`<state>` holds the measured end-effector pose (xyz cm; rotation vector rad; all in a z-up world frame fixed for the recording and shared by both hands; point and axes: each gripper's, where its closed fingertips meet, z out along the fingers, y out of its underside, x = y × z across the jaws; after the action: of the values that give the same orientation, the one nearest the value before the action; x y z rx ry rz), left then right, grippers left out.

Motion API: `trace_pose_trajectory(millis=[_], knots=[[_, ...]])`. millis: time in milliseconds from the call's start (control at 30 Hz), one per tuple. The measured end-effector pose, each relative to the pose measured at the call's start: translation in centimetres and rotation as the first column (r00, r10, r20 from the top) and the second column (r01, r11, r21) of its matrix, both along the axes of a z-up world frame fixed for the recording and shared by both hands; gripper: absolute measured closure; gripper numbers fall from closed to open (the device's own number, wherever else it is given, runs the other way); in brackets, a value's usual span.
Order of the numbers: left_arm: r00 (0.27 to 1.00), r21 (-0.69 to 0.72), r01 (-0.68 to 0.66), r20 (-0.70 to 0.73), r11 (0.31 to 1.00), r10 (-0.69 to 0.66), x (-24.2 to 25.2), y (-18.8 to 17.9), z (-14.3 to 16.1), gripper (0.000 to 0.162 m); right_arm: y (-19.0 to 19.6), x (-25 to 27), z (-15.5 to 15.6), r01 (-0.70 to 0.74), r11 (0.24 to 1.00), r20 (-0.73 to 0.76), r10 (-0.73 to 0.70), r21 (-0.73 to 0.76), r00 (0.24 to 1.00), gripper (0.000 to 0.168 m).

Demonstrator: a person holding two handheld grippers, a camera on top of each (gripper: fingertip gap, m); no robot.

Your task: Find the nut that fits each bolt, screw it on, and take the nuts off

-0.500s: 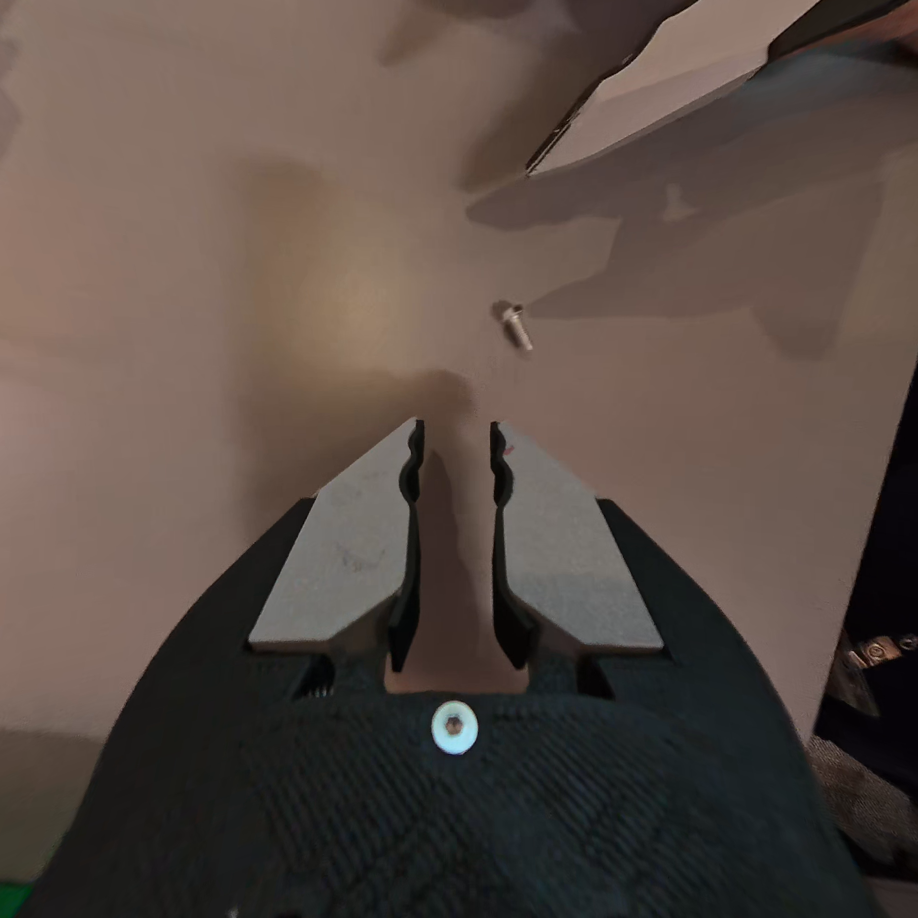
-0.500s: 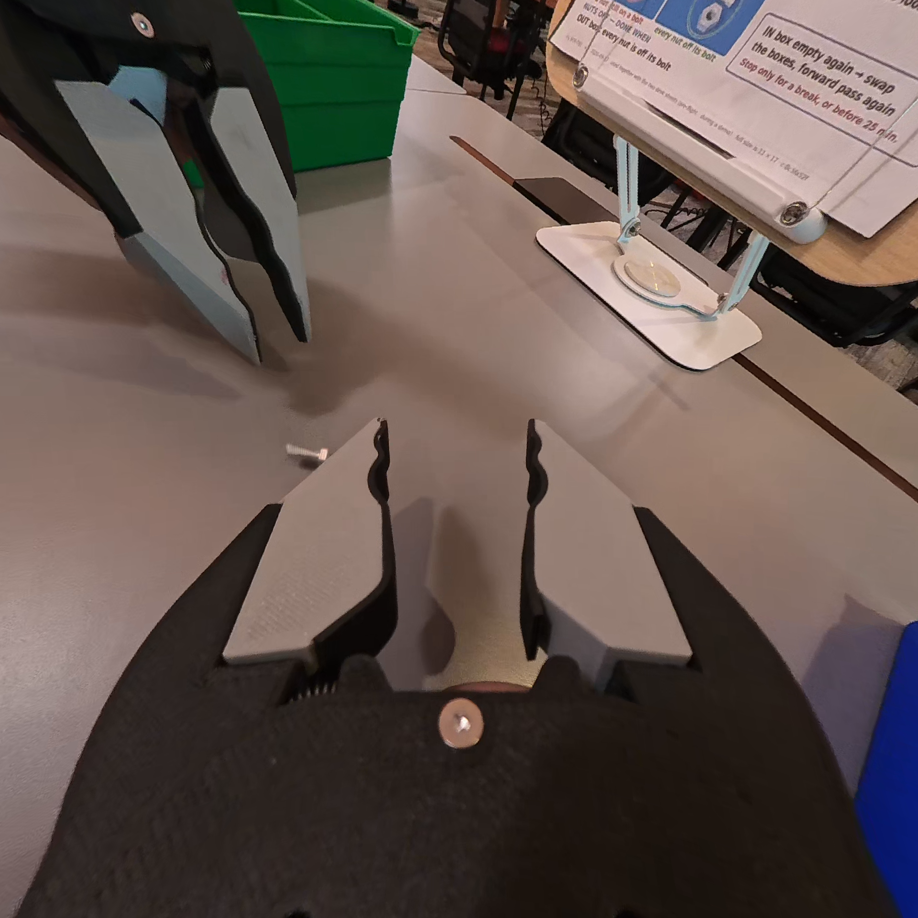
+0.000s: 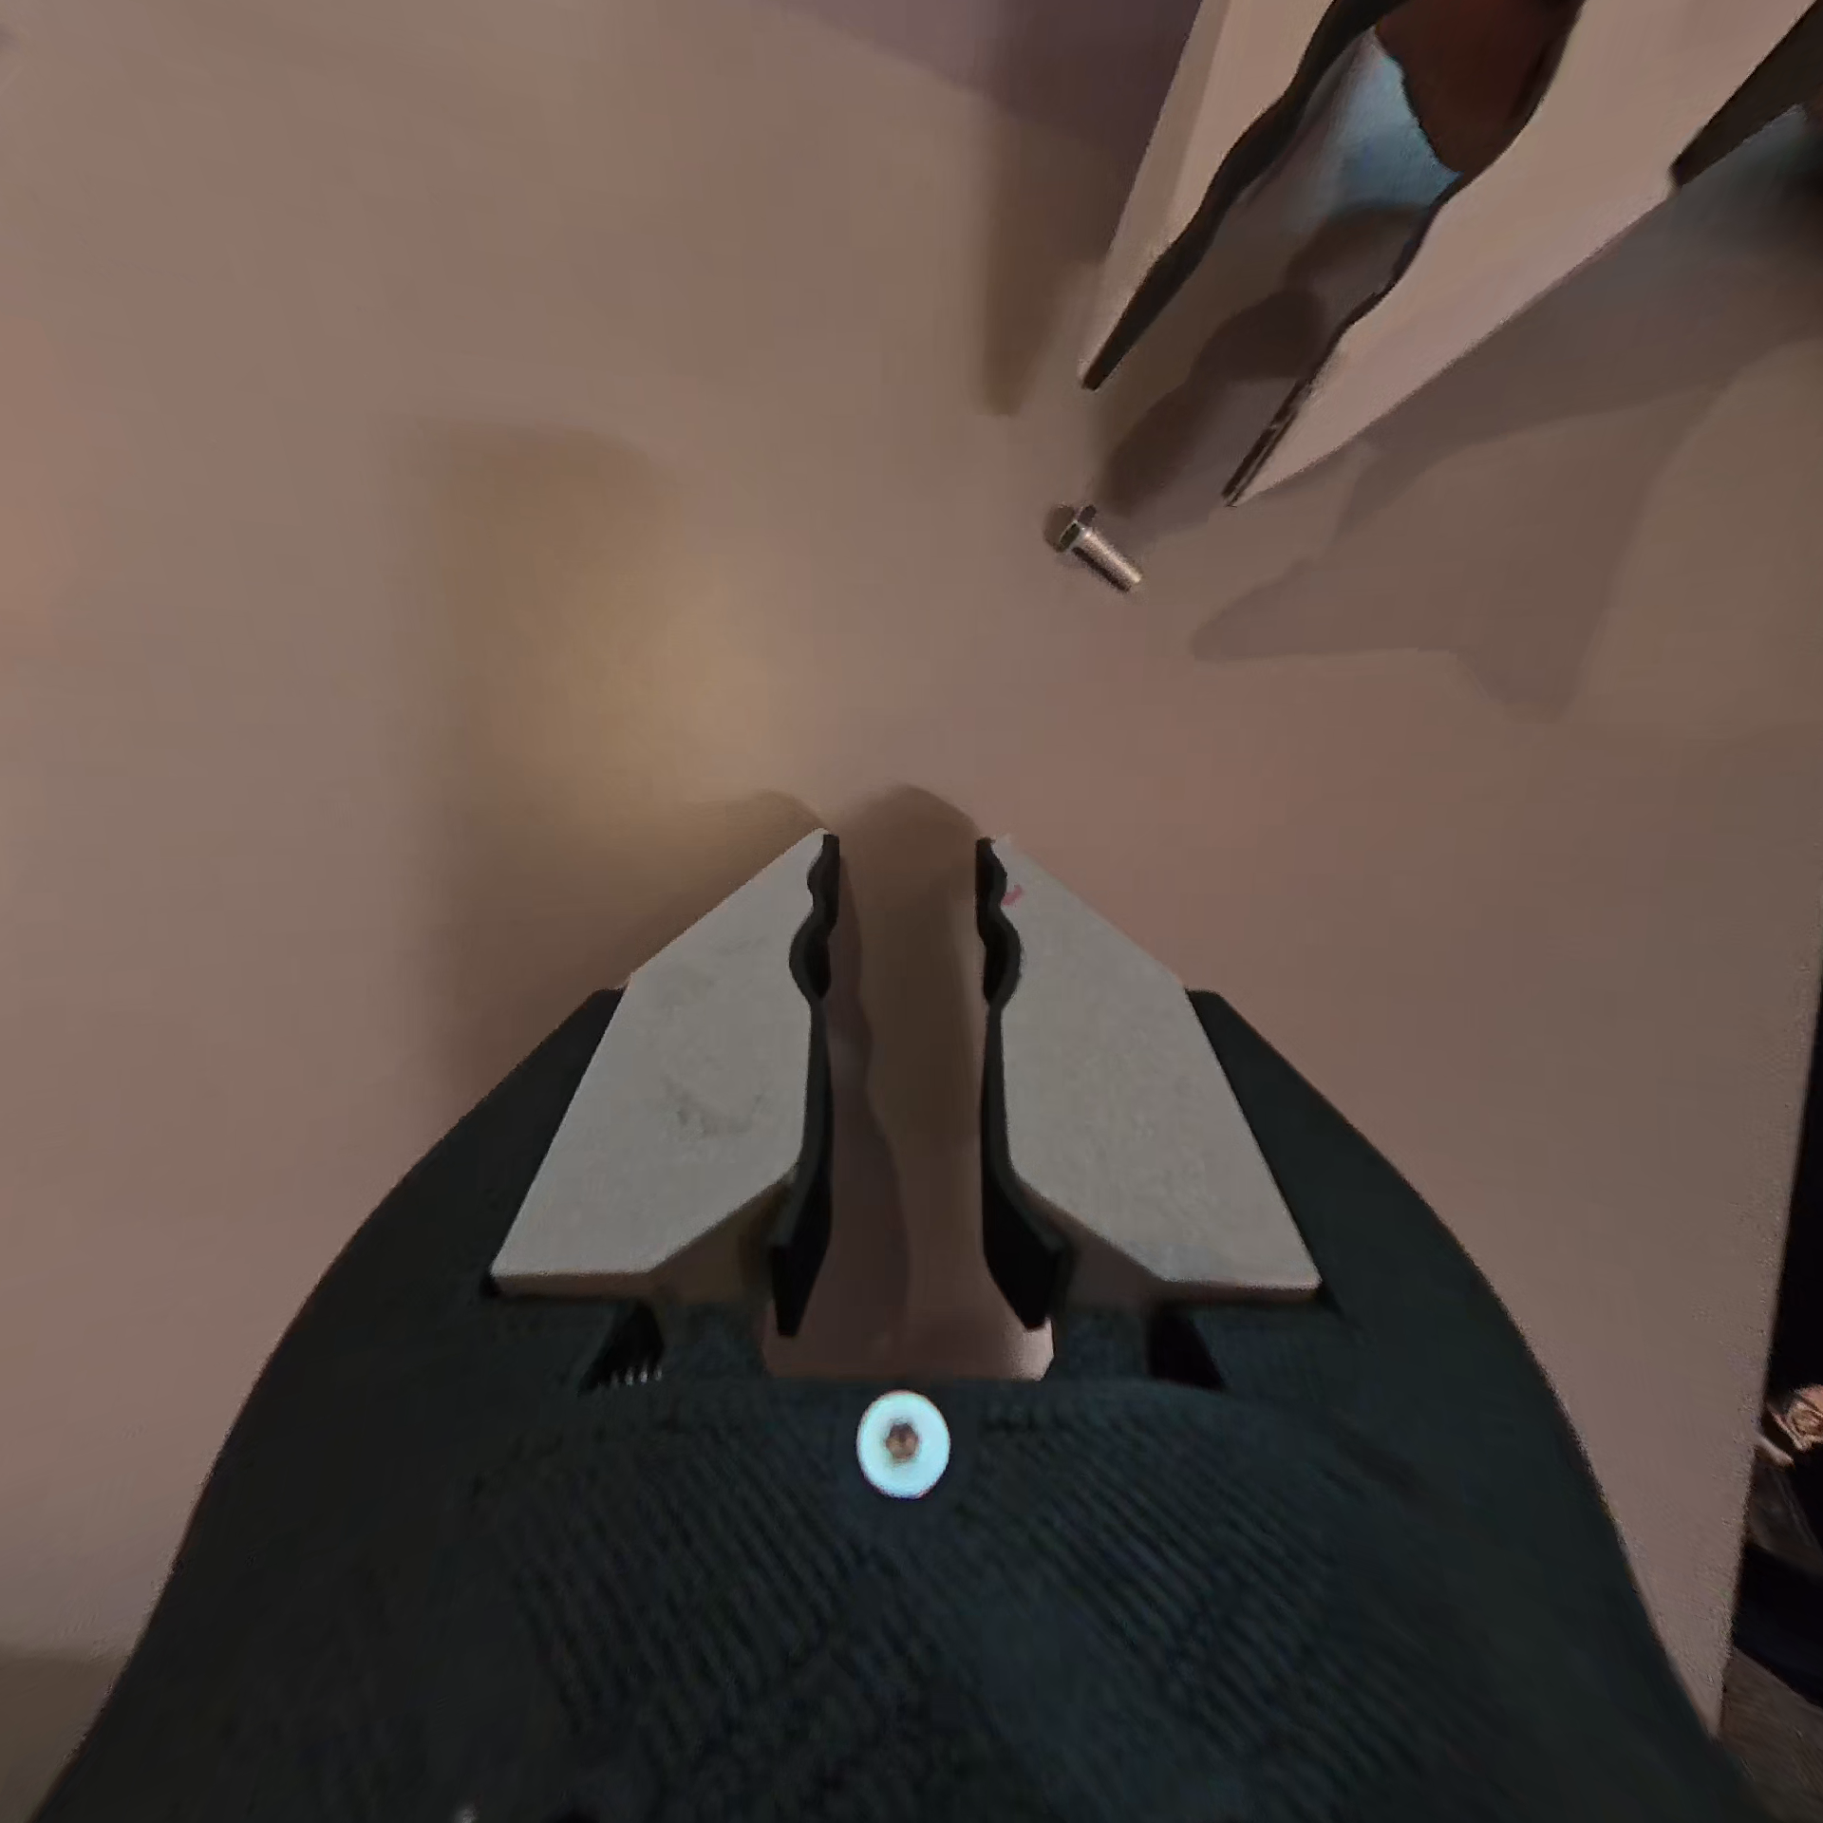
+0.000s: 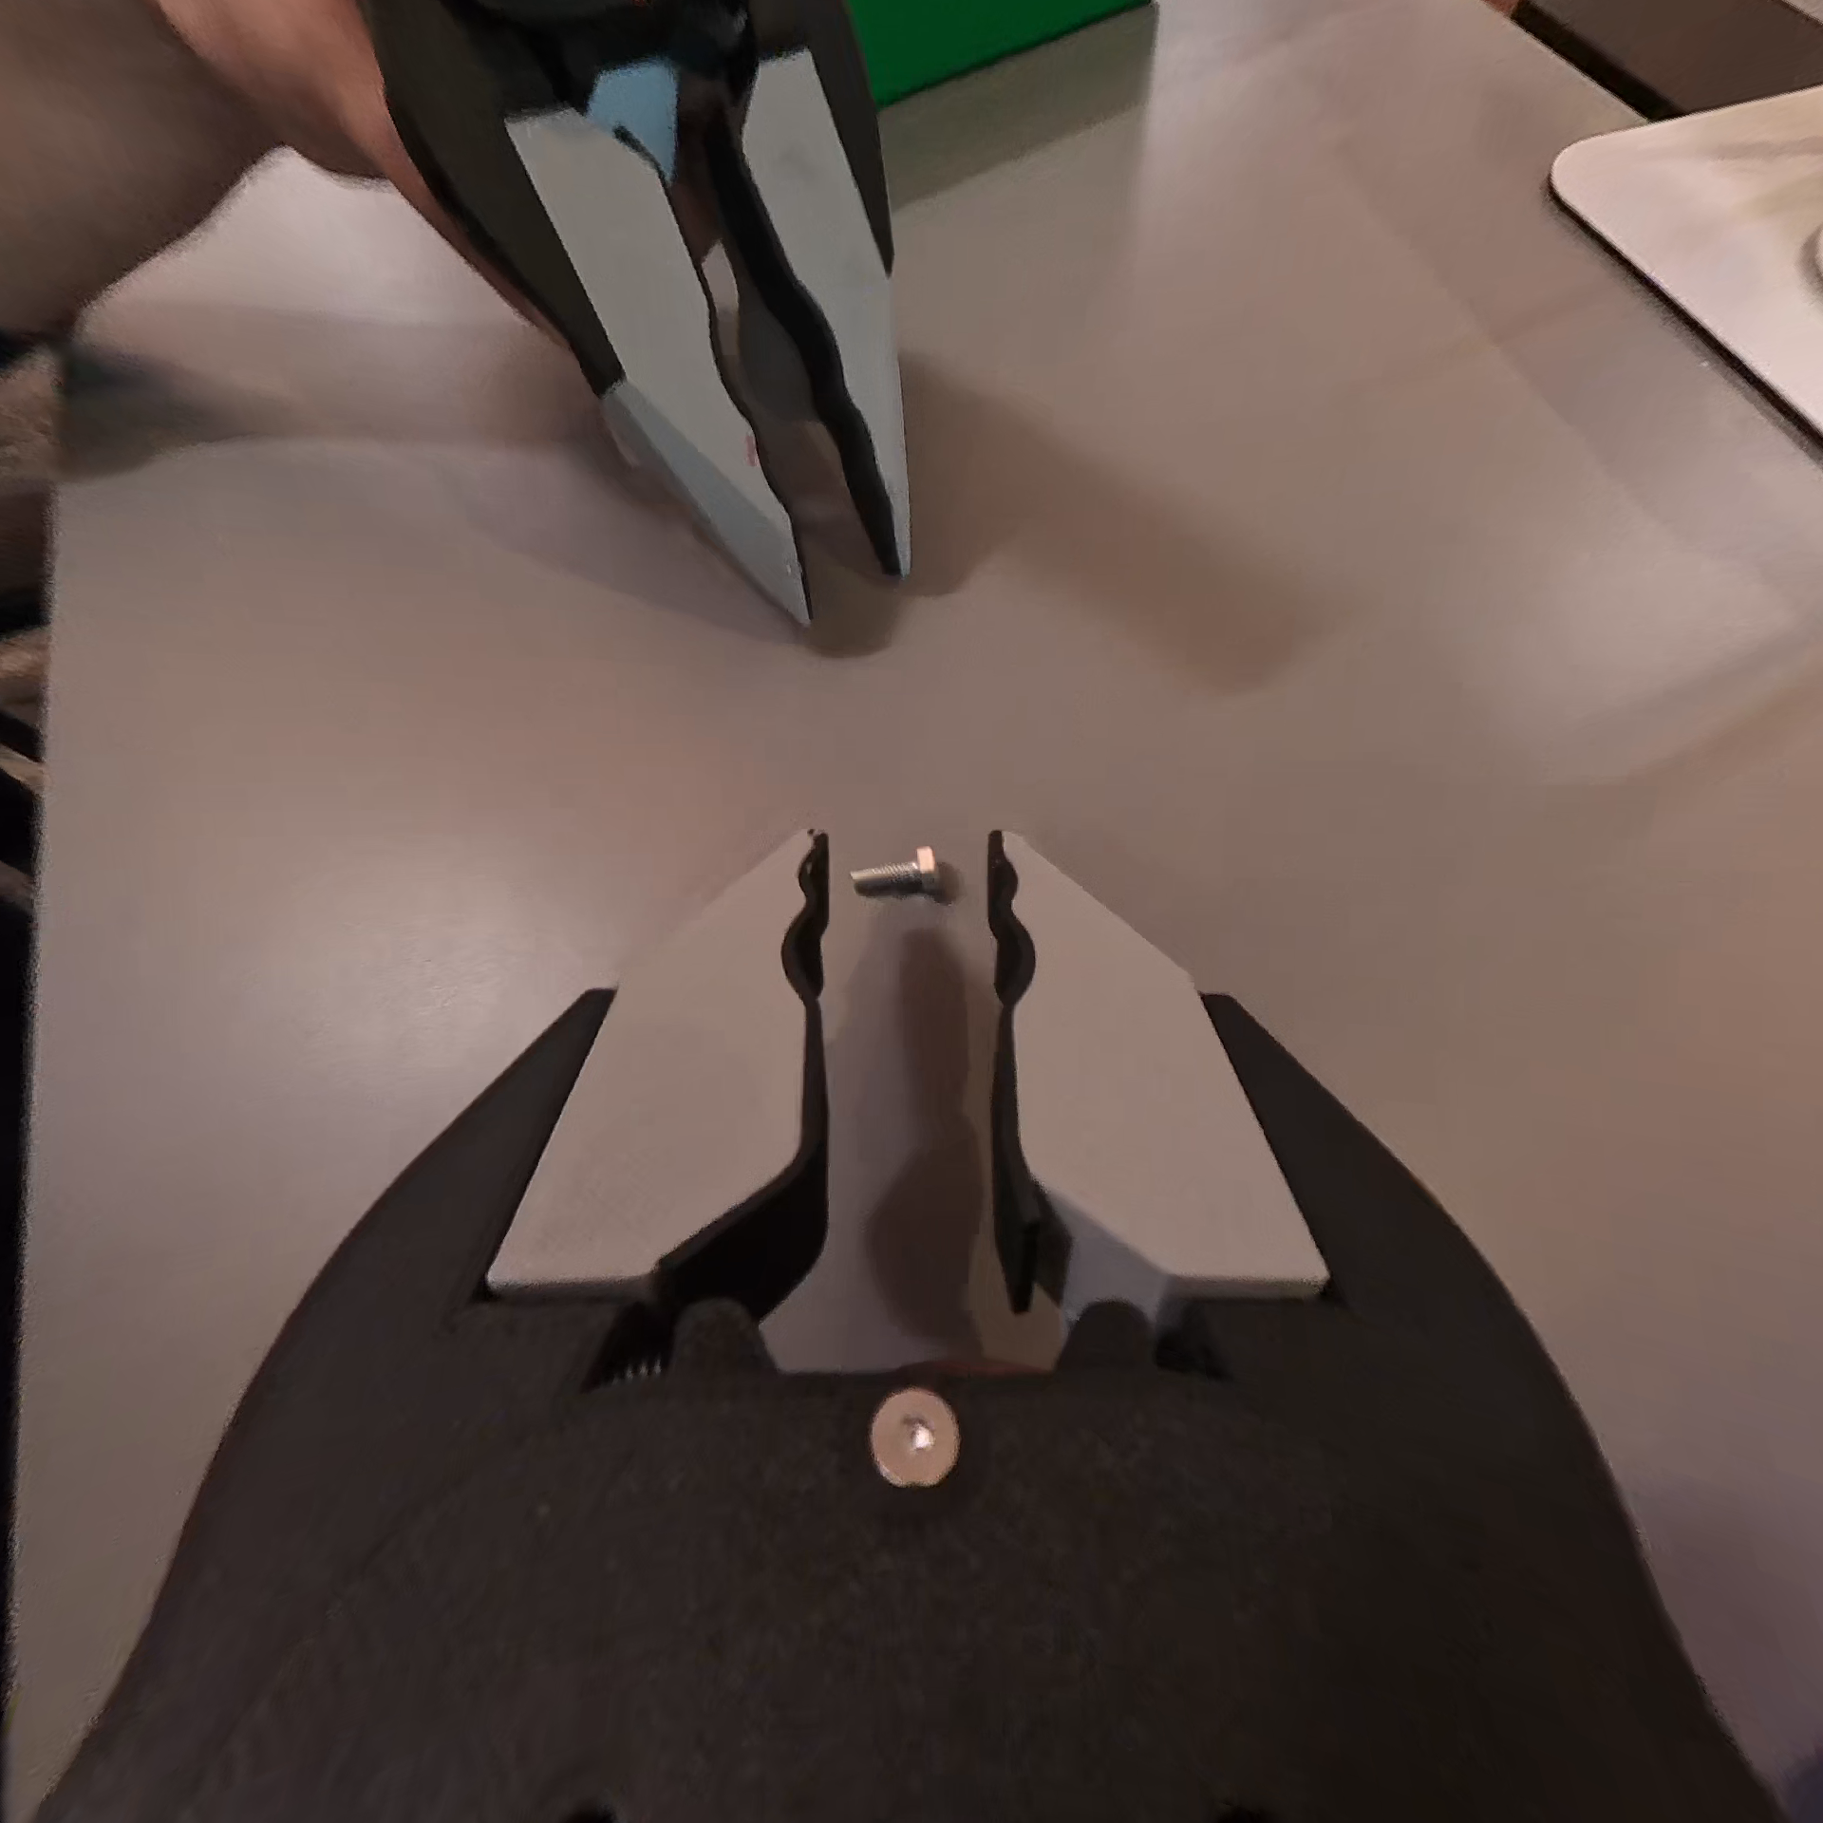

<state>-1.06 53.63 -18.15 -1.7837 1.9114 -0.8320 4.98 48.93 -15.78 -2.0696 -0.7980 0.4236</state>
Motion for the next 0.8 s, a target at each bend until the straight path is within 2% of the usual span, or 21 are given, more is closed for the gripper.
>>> trace_pose_trajectory(millis=[133, 200, 333, 433, 500, 667, 800], knots=[[0.99, 0.038, 0.128, 0.051, 0.991, -0.13, 0.8, -0.4, 0.1, 0.129, -0.3, 0.5, -1.2, -0.049, 0.999, 0.144, 0.045, 0.022, 0.988, 0.139], [0.985, 0.057, 0.155, 0.072, 0.986, -0.159, 1.4, -0.1, -0.1, 0.126, -0.9, 0.4, -1.7, -0.088, 0.996, 0.155, 0.088, -0.005, 0.984, 0.14], [0.977, 0.108, 0.17, 0.115, 0.98, -0.182, 2.1, 0.1, -0.4, 0.129, -0.9, 0.8, -2.0, -0.08, 0.996, 0.134, 0.084, -0.029, 0.987, 0.142], [0.963, 0.092, 0.232, 0.117, 0.968, -0.242, 1.3, -1.4, -0.4, 0.122, -0.5, 0.7, -1.4, -0.078, 0.997, 0.134, 0.075, 0.015, 0.988, 0.142], [0.956, 0.094, 0.258, 0.118, 0.962, -0.268, 1.0, -2.0, -0.4, 0.124, -0.3, 0.6, -1.0, -0.096, 0.994, 0.144, 0.088, 0.05, 0.986, 0.144], [0.953, 0.085, 0.269, 0.117, 0.959, -0.278, 1.0, -2.5, -0.4, 0.121, 1.1, 1.2, -1.2, -0.143, 0.981, 0.268, 0.104, 0.129, 0.958, 0.152], [0.955, 0.089, 0.263, 0.117, 0.961, -0.272, 1.1, -2.6, -0.4, 0.12, 1.4, 0.3, -2.4, -0.169, 0.983, 0.295, 0.139, 0.075, 0.945, 0.158]])
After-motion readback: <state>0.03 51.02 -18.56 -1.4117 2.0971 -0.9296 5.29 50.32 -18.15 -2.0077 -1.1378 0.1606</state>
